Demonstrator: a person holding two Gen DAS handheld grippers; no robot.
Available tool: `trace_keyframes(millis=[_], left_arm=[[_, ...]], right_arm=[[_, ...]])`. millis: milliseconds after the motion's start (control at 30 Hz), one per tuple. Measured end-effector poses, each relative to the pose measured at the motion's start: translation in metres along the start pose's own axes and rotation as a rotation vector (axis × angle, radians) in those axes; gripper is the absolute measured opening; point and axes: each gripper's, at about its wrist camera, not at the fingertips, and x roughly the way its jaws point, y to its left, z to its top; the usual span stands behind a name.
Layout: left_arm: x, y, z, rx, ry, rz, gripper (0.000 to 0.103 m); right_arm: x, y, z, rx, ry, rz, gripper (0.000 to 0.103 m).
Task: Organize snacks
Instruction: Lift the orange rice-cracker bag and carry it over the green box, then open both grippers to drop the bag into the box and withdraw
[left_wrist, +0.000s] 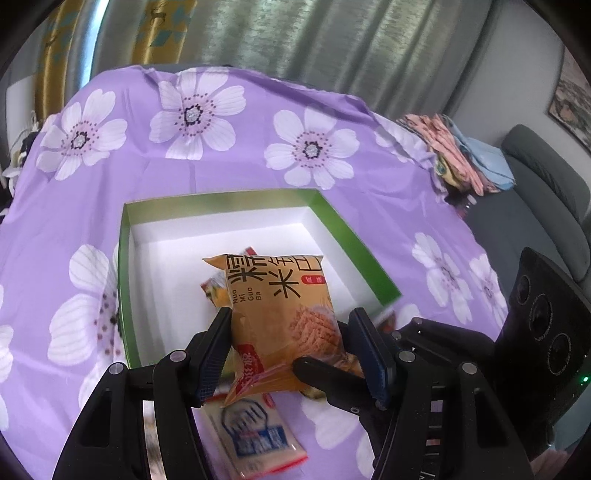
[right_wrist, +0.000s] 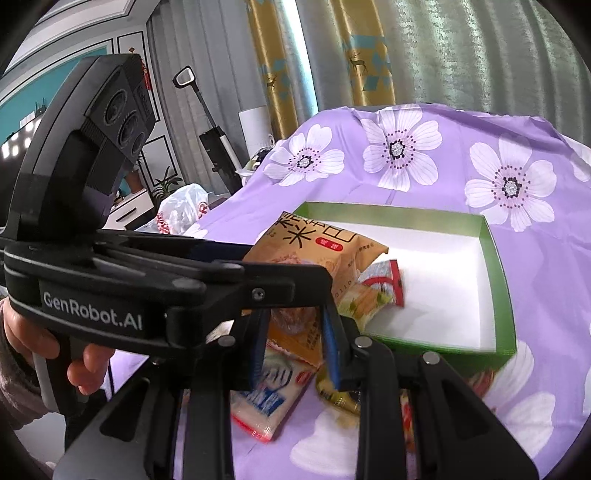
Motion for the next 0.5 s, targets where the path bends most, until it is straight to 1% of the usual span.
trace_keyframes(millis=[200,300,333,367,400,433,467,500], left_arm=[[0.023,0.017,0.015,-0.027,0.013,0.016,0.064],[0.032,0.025,0.020,-0.060,0.015,0.013,0.064],[0.034,0.028,0.022,-0.069,0.012,0.017,0.064],[0.035,0.031,0.023,-0.079,0.013,0.029,0.069],[0.034,0.035,0.024,-0.099,0.011,0.049,0.074],[0.033,0.038,0.024,-0.114,0.007,0.063,0.085],[0.030,0.042,0.023,-0.127,0.002,0.071,0.089],[0.027,0.046,0.021,-0.138,0.003,0.075,0.090]], right_arm=[[0.029,-0.014,0.010,0.013,0.031,-0.014,0.031],[0.041,-0.022,0.011,0.043,0.047,-0.030,0.034],[0.043,-0.025,0.011,0.053,0.049,-0.039,0.038],[0.045,-0.028,0.011,0.072,0.052,-0.051,0.044],[0.044,-0.030,0.009,0.085,0.050,-0.057,0.045],[0.042,-0.032,0.008,0.097,0.044,-0.054,0.045],[0.037,-0.034,0.006,0.108,0.038,-0.053,0.045],[0.034,-0.035,0.005,0.112,0.036,-0.055,0.045]])
